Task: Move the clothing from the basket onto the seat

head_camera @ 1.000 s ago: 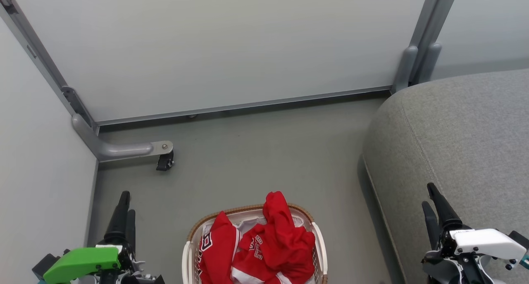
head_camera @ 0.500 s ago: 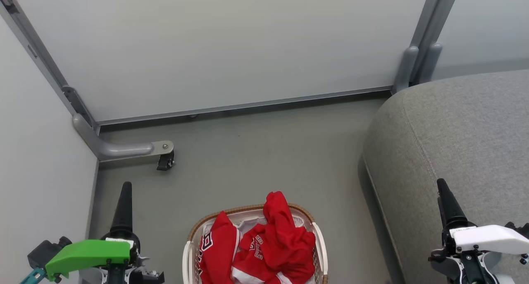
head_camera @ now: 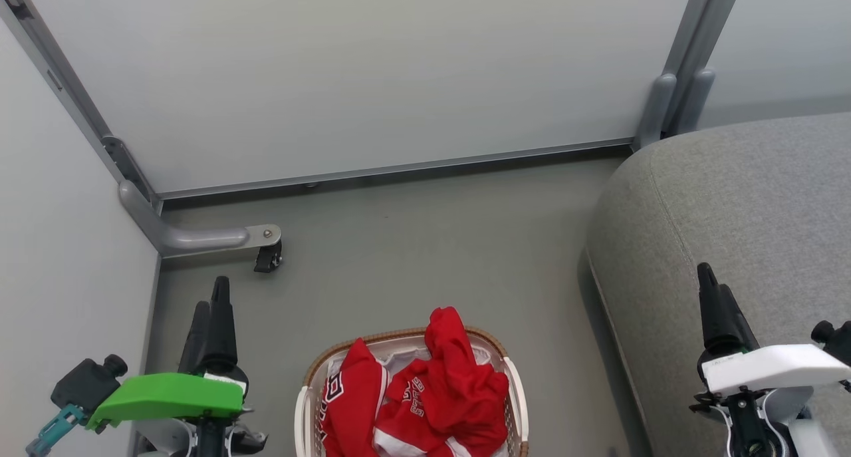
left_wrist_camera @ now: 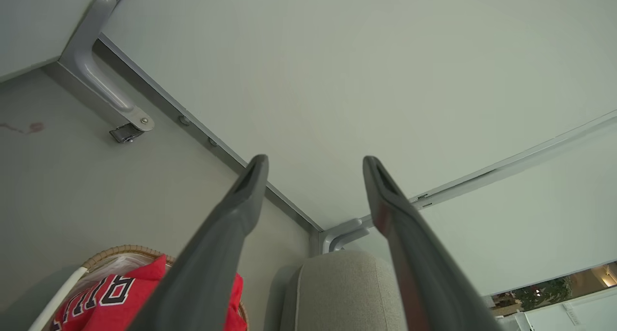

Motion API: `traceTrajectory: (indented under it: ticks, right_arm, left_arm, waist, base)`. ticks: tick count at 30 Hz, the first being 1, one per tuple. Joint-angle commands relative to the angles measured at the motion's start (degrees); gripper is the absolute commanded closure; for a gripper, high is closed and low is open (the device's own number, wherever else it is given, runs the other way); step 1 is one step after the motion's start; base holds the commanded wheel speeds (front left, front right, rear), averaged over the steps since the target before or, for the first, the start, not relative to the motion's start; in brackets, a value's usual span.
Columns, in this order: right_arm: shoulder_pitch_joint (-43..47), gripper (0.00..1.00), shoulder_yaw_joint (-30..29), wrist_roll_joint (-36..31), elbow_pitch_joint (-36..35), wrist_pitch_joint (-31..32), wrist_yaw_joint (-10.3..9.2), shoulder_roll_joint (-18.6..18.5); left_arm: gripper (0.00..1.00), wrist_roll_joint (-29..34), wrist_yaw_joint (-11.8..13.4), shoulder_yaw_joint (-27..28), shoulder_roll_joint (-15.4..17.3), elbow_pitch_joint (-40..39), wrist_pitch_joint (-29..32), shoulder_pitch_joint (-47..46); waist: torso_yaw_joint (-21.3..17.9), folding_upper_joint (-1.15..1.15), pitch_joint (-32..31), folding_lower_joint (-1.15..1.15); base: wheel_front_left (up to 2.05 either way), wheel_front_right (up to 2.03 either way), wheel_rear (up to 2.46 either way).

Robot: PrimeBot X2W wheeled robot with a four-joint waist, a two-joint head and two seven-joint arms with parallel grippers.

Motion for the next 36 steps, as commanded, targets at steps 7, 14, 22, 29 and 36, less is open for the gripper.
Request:
traceTrajectory:
  ticks: [7, 14, 22, 29, 36]
  right_arm:
    - [0.7, 0.00, 1.8, -10.1, -1.7, -1.7, 0.02, -0.5]
    - [1.2, 0.00, 3.0, -16.6, -0.7, -3.0, 0.02, -0.6]
    - [1.5, 0.00, 4.1, -23.2, 0.0, -4.4, 0.02, -0.6]
    - [1.7, 0.00, 4.5, -27.8, 0.4, -5.4, 0.03, -0.7]
    - [1.9, 0.00, 5.1, -32.1, 0.9, -6.4, 0.02, -0.7]
  left_arm:
    - [0.00, 8.4, 1.0, -0.7, 0.4, -1.4, -1.7, -0.4]
    - [0.00, 15.6, 1.1, -0.9, 0.5, -0.6, -3.0, 0.5]
    - [0.00, 20.9, 1.1, -1.3, 0.5, 0.8, -4.3, 1.3]
    - [0.00, 25.8, 1.0, -1.8, 0.6, 2.2, -5.4, 1.6]
    - [0.00, 29.8, 0.8, -2.2, 0.6, 3.6, -6.4, 1.8]
  waist:
    - [0.1, 0.00, 0.1, 0.00]
    - [0.1, 0.00, 0.2, 0.00]
    - [0.1, 0.00, 0.2, 0.00]
    - [0.3, 0.00, 0.2, 0.00]
    - [0.3, 0.00, 0.2, 0.00]
  base:
    - [0.00, 0.00, 0.00]
    - [0.00, 0.00, 0.00]
    - [0.00, 0.00, 0.00]
    - [0.00, 0.00, 0.00]
    - [0.00, 0.00, 0.00]
